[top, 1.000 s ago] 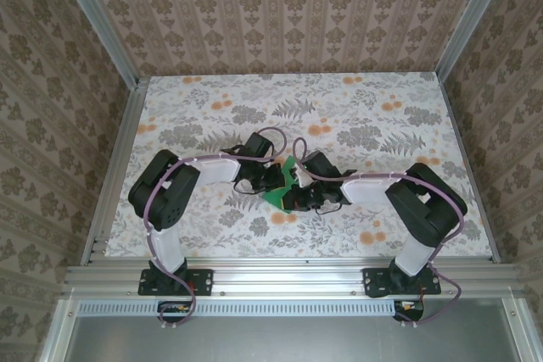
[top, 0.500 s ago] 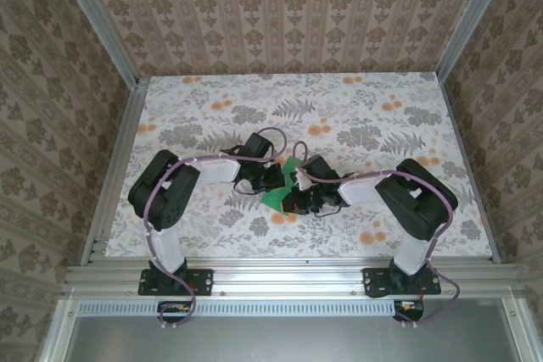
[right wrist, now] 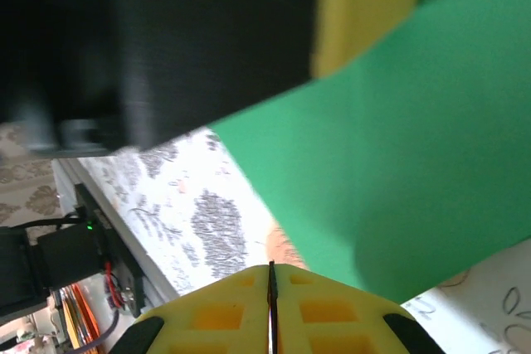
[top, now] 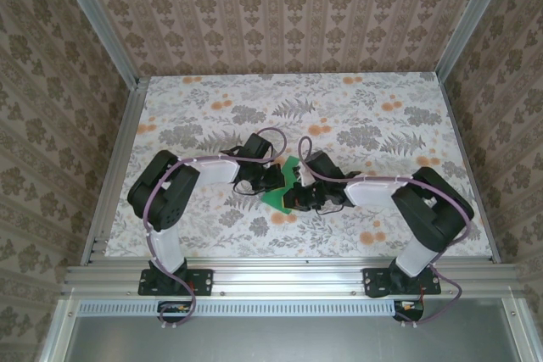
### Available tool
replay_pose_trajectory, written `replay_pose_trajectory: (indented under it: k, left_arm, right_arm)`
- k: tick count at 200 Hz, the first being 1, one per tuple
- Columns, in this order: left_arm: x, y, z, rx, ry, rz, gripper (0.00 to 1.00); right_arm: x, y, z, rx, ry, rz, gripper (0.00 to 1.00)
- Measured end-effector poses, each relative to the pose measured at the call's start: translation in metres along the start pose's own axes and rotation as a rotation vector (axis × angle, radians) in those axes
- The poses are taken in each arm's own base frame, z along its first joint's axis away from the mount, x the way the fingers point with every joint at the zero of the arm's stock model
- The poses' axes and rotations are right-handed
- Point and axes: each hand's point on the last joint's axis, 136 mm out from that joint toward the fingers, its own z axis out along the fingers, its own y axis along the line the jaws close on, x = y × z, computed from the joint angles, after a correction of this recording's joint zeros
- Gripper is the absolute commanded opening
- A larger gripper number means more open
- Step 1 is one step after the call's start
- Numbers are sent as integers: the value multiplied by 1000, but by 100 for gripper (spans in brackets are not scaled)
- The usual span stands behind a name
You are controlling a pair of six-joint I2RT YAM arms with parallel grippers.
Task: Fold a paper plane with a square sheet of paper (pick it up from the middle)
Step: Fold the triangle a second time at the center of the table.
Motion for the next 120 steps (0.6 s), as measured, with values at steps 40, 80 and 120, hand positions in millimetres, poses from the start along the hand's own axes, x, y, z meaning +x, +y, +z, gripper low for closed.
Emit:
replay_pose_trajectory:
  k: [40,80,120]
  left_arm:
    - [0,0,0,5,-1,7,7]
    - [1,0,0,7,-2,10,7]
    - [1,-1,0,23,-14,20,8]
  right_arm:
    - [-7,8,-7,-14,-43,24,11]
    - [8,-20,15,24,10,123,10]
    - [15,-25,26,13,46,155,8]
